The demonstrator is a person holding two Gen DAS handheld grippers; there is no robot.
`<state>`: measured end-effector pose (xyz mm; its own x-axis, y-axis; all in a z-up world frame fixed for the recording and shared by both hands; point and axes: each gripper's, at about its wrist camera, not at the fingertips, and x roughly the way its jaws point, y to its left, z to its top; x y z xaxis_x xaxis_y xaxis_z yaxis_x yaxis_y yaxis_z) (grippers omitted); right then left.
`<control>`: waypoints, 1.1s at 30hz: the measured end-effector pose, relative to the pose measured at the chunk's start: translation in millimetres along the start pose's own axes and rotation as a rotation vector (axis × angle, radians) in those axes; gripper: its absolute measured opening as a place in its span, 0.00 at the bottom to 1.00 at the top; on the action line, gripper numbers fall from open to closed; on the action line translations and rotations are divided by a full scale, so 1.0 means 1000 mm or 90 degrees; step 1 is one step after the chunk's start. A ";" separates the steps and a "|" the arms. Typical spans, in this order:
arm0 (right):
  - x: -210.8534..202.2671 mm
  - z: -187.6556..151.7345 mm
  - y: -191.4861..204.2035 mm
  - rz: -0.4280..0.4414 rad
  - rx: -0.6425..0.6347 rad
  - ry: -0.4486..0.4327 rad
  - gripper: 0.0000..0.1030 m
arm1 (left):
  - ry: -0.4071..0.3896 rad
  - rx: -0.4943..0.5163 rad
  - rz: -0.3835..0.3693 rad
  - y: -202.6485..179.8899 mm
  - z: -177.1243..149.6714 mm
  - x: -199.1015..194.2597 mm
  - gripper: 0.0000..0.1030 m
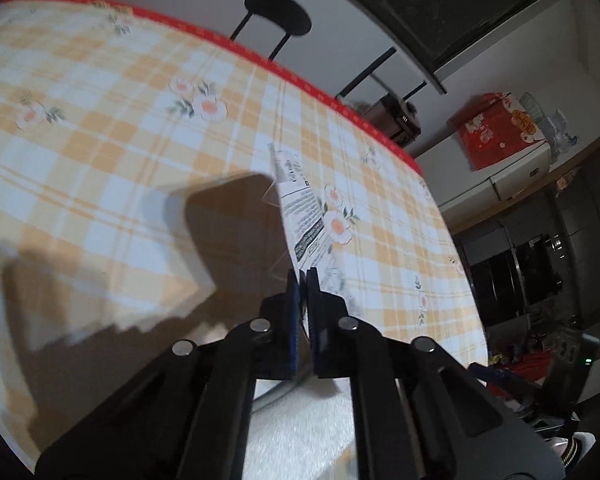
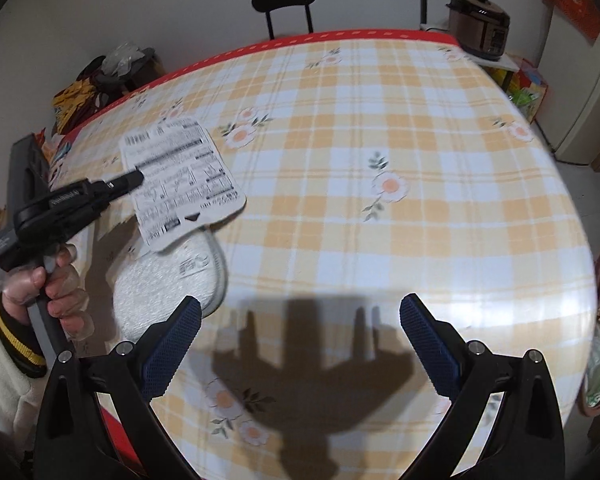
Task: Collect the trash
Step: 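Grasp the white printed plastic packaging with the left gripper, then grasp the white sponge scrubber with the right gripper while the left holds the packaging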
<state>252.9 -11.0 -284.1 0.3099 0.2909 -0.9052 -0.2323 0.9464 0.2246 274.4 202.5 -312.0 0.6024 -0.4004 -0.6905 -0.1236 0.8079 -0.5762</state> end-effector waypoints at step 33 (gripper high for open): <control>0.131 0.034 0.177 -0.184 -0.054 0.043 0.96 | -0.207 -0.138 0.098 0.089 -0.104 -0.225 0.05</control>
<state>283.6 199.8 -350.7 0.3131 -0.0021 -0.9497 -0.2201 0.9726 -0.0747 46.5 319.4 -253.3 0.7774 -0.0962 -0.6216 -0.3736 0.7244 -0.5794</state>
